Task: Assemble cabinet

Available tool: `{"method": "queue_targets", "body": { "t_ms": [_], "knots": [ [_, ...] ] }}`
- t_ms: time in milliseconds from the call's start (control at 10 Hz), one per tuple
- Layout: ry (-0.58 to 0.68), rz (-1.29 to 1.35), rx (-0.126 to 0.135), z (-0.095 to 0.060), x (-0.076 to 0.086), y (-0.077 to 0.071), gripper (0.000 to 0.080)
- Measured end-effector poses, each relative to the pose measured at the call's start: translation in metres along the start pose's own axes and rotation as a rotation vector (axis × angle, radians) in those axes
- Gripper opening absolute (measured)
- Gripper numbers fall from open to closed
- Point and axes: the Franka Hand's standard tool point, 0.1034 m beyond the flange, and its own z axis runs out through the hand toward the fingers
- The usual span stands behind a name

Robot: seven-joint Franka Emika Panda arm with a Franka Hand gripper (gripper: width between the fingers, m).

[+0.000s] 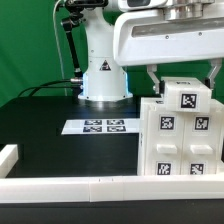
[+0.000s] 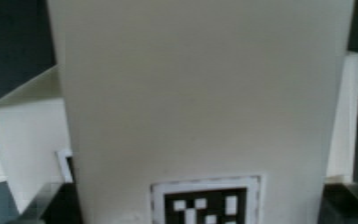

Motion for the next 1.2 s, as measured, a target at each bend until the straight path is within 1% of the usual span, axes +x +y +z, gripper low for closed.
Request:
{"method": "queue_targets", "body": {
  "t_ms": [500,800,1100,1200],
  "knots": [
    [0.011,0.396,0.004,-0.0001,0.0032,0.0037,0.0555],
    [0.005,0.667,0.014,0.0001,0.0038,0.0054,0.0555],
    [-0.008,0.843,0.029,0.0005,0.0043,0.0046,0.0556],
    [-0.010,0.906,0.031,0.0004,0.0045,0.0050,0.0556]
  ]
}}
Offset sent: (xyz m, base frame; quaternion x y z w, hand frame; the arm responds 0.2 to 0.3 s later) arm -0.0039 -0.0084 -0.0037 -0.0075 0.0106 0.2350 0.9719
